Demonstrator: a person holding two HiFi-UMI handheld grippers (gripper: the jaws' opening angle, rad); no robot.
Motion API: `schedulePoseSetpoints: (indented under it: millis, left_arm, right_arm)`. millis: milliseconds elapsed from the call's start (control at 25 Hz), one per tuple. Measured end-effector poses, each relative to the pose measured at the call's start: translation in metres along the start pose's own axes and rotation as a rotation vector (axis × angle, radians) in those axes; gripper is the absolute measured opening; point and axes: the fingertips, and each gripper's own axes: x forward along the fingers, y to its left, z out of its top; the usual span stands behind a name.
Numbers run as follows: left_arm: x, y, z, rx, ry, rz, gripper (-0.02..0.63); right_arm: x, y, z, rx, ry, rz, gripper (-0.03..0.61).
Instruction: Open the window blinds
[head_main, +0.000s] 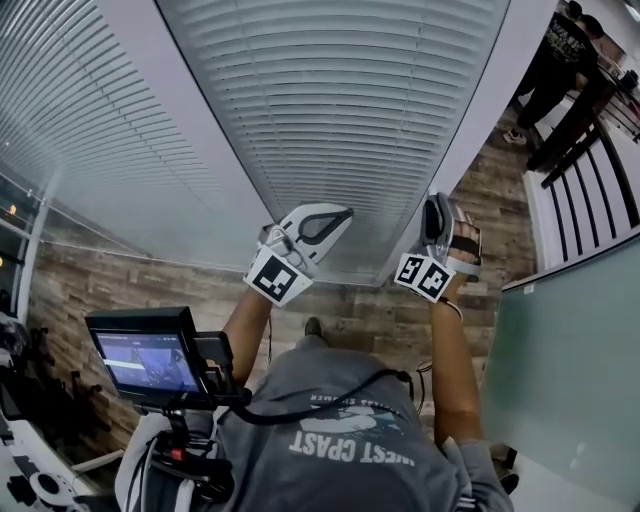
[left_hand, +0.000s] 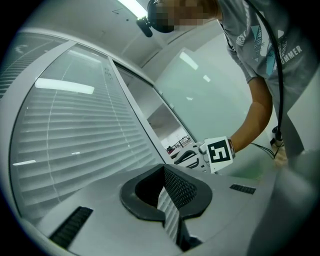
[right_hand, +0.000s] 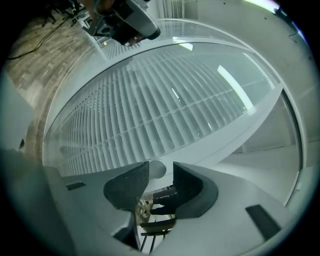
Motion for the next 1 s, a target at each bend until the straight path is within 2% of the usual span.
schedulePoseSetpoints:
  millis: [280, 360, 400, 440, 520, 680, 720, 760, 800, 840, 880, 920, 960, 1000]
  left_arm:
    - [0.003, -0.005, 0.004, 0.004, -0.015, -0.016, 0.003]
    - [0.002, -0.005, 0.004, 0.005, -0.011, -0.015, 0.003]
    - [0.001, -0.004, 0.003, 0.007, -0.009, -0.013, 0.003]
    - [0.0, -0.003, 0.003, 0.008, -0.007, -0.01, 0.003]
    - [-0.003, -0.002, -0.001, 0.004, 0.0, -0.002, 0.003]
    - [-0.007, -0.002, -0.006, 0.002, 0.01, 0.008, 0.003]
    - [-0.008, -0.002, -0.006, 0.001, 0.012, 0.01, 0.003]
    - [-0.009, -0.002, -0.007, -0.001, 0.012, 0.013, 0.003]
    - [-0.01, -0.002, -0.008, -0.005, 0.011, 0.015, 0.003]
    - [-0.01, -0.002, -0.009, -0.01, 0.01, 0.016, 0.003]
    - [-0.01, -0.003, -0.009, -0.013, 0.009, 0.014, 0.003]
    - [-0.01, -0.004, -0.009, -0.013, 0.007, 0.01, 0.003]
    - [-0.009, -0.006, -0.008, -0.011, 0.004, 0.006, 0.003]
    - [-0.008, -0.006, -0.007, -0.008, 0.0, 0.003, 0.003]
  right_arm:
    - [0.004, 0.004, 0.0, -0.024, -0.001, 0.027, 0.112]
    - [0.007, 0.0, -0.002, 0.051, -0.013, 0.023, 0.112]
    - [0.007, -0.003, -0.003, 0.132, -0.027, 0.025, 0.112]
    - [0.008, -0.006, -0.004, 0.253, -0.045, 0.03, 0.111]
    - [0.009, -0.011, -0.009, 0.626, -0.084, 0.049, 0.112]
    - [0.012, -0.014, -0.029, 1.607, -0.134, 0.073, 0.112]
    - [0.012, -0.014, -0.033, 1.818, -0.144, 0.084, 0.111]
    - [0.013, -0.014, -0.036, 1.978, -0.154, 0.098, 0.11]
    - [0.013, -0.014, -0.037, 2.062, -0.16, 0.11, 0.112]
    - [0.014, -0.014, -0.037, 2.05, -0.159, 0.116, 0.111]
    - [0.014, -0.014, -0.036, 1.933, -0.145, 0.113, 0.11]
    - [0.014, -0.013, -0.033, 1.707, -0.117, 0.1, 0.112]
    - [0.014, -0.01, -0.029, 1.383, -0.076, 0.081, 0.112]
    - [0.015, -0.007, -0.023, 1.009, -0.032, 0.058, 0.112]
